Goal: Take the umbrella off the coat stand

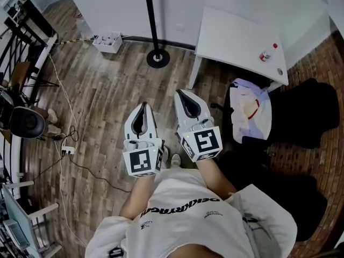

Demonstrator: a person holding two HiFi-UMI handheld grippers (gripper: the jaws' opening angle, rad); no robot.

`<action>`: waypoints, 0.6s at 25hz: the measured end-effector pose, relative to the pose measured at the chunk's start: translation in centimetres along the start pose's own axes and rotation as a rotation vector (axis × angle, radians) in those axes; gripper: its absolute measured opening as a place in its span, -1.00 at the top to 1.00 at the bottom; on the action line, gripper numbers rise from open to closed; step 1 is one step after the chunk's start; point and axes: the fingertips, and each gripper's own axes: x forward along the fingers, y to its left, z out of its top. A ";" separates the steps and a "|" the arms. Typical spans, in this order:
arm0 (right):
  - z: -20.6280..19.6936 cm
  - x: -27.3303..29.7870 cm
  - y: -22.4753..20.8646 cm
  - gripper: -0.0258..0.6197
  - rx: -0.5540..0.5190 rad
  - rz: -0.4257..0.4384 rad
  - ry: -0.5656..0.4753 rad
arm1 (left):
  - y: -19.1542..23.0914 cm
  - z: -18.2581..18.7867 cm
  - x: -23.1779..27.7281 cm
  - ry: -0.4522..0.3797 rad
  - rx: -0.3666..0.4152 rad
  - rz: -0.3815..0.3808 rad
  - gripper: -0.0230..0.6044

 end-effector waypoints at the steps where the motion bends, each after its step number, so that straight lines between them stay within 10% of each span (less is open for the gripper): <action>1: -0.1 0.3 0.0 0.93 -0.002 0.004 -0.001 | 0.1 -0.2 0.3 -0.003 0.002 0.000 0.94; 15: -1.2 10.4 -2.8 0.93 -0.034 0.025 0.010 | 5.2 -2.7 10.6 -0.024 -0.051 -0.013 0.94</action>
